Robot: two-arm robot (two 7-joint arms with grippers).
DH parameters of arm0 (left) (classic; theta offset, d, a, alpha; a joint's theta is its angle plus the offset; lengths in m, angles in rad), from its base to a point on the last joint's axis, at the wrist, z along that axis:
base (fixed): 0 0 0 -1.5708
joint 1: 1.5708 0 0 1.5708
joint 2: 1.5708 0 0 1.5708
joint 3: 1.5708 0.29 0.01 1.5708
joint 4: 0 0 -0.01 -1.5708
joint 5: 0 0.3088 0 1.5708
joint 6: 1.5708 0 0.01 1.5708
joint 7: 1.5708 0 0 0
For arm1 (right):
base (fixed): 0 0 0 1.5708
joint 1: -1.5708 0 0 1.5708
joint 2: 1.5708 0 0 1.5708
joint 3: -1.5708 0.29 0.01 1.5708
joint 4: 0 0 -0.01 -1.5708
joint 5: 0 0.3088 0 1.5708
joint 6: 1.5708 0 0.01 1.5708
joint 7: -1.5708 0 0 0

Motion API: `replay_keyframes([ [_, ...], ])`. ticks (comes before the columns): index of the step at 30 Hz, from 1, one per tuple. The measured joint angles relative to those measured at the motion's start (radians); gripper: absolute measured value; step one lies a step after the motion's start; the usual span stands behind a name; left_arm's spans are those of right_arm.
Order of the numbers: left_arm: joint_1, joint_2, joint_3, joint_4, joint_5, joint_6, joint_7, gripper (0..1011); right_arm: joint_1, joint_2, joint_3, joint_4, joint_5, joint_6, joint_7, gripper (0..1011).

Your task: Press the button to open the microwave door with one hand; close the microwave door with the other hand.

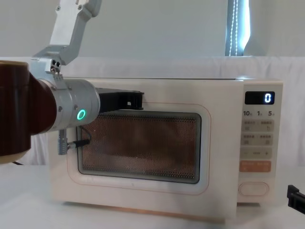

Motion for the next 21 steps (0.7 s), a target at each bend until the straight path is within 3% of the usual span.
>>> replay_keyframes([
  [21, -0.035, -0.056, -0.01, 0.067, 0.064, 0.002, -0.02, 0, 0.0, 0.0, 0.0, 0.0, 0.0, 0.0, 0.0, 1002],
])
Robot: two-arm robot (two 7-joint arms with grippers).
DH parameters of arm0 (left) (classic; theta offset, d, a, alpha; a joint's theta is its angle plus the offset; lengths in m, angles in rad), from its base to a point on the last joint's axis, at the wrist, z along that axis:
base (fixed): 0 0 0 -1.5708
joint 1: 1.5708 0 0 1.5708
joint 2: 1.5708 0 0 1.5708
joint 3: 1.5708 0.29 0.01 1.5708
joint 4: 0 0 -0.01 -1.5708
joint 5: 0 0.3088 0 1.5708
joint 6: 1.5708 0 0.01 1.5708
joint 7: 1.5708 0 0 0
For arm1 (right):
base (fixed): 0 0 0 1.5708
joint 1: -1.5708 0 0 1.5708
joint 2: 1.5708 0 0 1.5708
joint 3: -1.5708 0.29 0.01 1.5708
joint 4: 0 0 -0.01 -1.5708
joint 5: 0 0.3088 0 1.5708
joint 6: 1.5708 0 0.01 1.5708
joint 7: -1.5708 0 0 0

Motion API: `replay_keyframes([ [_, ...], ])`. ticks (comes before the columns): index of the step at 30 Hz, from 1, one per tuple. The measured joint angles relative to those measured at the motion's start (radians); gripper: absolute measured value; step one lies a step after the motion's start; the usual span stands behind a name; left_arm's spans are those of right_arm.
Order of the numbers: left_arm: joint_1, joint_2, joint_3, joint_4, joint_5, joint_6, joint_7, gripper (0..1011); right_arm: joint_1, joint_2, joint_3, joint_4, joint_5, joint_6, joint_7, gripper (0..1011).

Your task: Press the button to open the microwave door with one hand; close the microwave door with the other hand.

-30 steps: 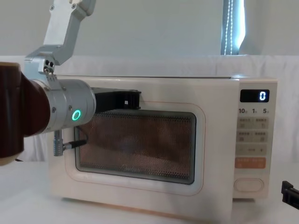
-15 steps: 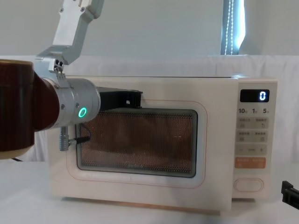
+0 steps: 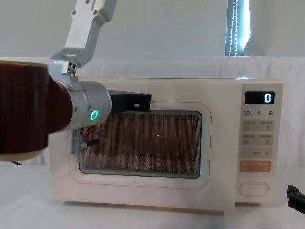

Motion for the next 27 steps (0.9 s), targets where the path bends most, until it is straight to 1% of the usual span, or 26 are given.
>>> replay_keyframes([
  [12, -0.019, -0.032, -0.012, 0.024, 0.034, 0.005, -0.008, 0, 0.0, 0.0, 0.0, 0.0, 0.0, 0.0, 0.0, 1002],
  [27, -0.021, -0.063, -0.033, 0.045, 0.069, 0.01, -0.014, 0, 0.0, 0.0, 0.0, 0.0, 0.0, 0.0, 0.0, 1002],
])
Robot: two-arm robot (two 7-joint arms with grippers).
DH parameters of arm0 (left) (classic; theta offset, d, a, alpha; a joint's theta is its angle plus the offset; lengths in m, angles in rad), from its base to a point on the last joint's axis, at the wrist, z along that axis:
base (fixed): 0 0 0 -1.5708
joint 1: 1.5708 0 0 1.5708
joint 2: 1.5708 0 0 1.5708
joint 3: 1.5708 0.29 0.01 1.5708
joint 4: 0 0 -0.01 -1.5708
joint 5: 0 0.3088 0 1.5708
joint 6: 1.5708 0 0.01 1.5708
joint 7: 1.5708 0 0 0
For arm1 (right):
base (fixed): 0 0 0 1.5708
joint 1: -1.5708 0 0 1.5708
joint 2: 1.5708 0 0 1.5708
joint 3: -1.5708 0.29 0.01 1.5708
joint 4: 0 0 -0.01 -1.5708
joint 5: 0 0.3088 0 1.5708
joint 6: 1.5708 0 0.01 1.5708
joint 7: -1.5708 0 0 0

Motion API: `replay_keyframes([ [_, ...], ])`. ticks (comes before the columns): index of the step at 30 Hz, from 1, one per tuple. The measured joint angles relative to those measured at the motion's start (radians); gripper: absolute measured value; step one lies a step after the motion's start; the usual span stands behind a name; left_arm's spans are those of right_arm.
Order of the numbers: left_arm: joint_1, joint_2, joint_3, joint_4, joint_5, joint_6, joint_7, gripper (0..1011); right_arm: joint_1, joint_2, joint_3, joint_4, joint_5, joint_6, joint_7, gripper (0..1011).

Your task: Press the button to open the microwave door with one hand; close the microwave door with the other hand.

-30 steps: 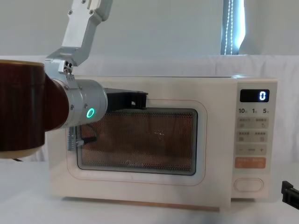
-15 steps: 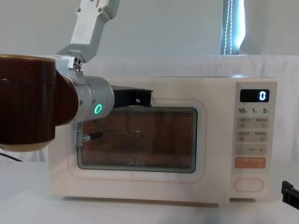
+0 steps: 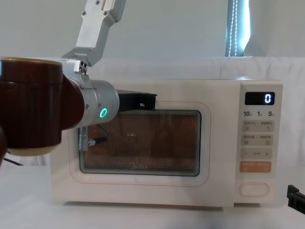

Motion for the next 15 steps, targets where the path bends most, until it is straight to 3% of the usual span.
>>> replay_keyframes([
  [15, -0.012, -0.026, -0.019, 0.021, 0.031, -0.004, -0.011, 0, 0.0, 0.0, 0.0, 0.0, 0.0, 0.0, 0.0, 1002],
])
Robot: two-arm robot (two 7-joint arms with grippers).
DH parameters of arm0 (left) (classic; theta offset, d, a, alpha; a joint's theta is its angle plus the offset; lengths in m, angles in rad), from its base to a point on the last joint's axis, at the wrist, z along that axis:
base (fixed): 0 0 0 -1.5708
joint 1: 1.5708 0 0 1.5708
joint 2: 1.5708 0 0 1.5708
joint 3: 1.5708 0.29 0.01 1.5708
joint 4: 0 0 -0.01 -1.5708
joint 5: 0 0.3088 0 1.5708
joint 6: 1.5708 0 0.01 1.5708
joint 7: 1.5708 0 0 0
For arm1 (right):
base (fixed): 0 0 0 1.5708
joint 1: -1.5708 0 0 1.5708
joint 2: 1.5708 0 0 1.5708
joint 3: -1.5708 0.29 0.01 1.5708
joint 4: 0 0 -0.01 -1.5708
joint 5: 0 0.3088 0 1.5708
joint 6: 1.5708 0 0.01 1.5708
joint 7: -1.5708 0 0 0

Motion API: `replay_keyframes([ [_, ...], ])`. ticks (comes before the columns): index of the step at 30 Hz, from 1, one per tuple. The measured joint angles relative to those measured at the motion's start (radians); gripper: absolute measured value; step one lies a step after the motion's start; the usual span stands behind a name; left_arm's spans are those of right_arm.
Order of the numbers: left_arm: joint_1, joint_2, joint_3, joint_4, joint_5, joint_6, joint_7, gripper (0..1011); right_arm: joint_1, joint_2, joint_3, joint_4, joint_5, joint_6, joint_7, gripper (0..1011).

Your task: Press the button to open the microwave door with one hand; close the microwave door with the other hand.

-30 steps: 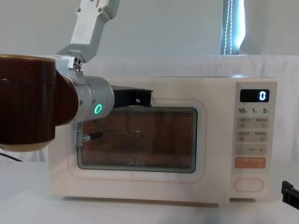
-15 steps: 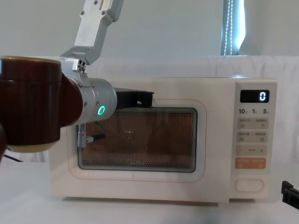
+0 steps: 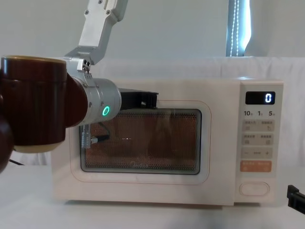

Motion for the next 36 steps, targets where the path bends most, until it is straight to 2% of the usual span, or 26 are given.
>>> replay_keyframes([
  [36, -0.015, -0.03, -0.019, 0.031, 0.032, -0.003, -0.008, 0, 0.0, 0.0, 0.0, 0.0, 0.0, 0.0, 0.0, 1002],
])
